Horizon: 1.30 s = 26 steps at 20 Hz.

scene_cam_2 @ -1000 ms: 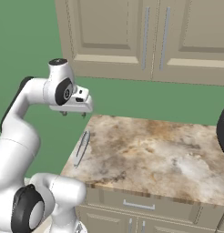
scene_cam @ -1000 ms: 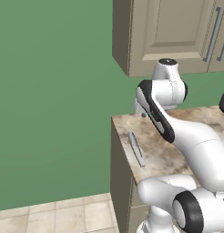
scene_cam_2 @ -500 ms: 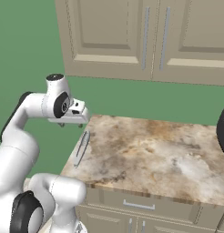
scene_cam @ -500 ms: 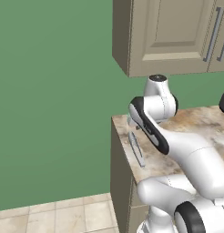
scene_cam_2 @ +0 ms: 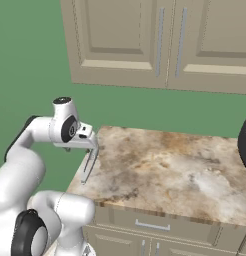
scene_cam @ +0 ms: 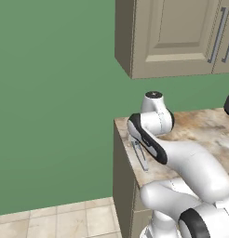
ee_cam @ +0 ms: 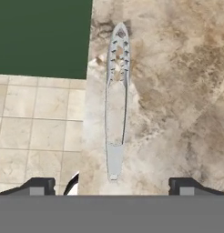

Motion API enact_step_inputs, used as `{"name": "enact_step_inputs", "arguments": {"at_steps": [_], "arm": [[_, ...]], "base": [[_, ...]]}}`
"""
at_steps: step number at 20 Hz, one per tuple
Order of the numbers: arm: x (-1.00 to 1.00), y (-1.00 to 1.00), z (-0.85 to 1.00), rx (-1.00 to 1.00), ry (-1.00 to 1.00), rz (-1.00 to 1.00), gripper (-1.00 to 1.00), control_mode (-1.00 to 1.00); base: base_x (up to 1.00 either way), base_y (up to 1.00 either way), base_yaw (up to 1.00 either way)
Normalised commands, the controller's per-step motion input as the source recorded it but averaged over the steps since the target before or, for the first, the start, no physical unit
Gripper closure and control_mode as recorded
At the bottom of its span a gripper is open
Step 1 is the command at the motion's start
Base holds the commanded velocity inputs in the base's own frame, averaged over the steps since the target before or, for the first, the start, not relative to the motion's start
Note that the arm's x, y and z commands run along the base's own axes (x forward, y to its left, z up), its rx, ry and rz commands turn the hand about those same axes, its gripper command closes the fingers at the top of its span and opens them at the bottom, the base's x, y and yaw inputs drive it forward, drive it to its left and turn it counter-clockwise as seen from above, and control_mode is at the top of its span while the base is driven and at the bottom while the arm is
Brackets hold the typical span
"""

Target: Pick up the tongs from the counter and place them near the plate next to the oven.

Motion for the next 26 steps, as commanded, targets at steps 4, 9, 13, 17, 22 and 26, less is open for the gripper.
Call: {"name": "enact_step_inputs", "arguments": {"at_steps": [4, 9, 13, 17, 22, 26], "arm": [[0.15, 0.0, -0.5, 0.0, 0.04, 0.0, -1.0, -1.0], [0.16, 0.0, -0.48, 0.0, 0.05, 0.0, -1.0, -1.0], [0.11, 0.0, -0.43, 0.0, 0.03, 0.0, -1.0, -1.0], [0.04, 0.0, -0.34, 0.0, 0.01, 0.0, -1.0, -1.0], [0.04, 0.0, -0.36, 0.0, 0.02, 0.0, -1.0, -1.0], [0.03, -0.03, -0.32, 0.0, 0.0, 0.0, -1.0, -1.0]], "base": [[0.0, 0.0, 0.0], [0.0, 0.0, 0.0], [0.0, 0.0, 0.0], [0.0, 0.0, 0.0], [0.0, 0.0, 0.0], [0.0, 0.0, 0.0]]}}
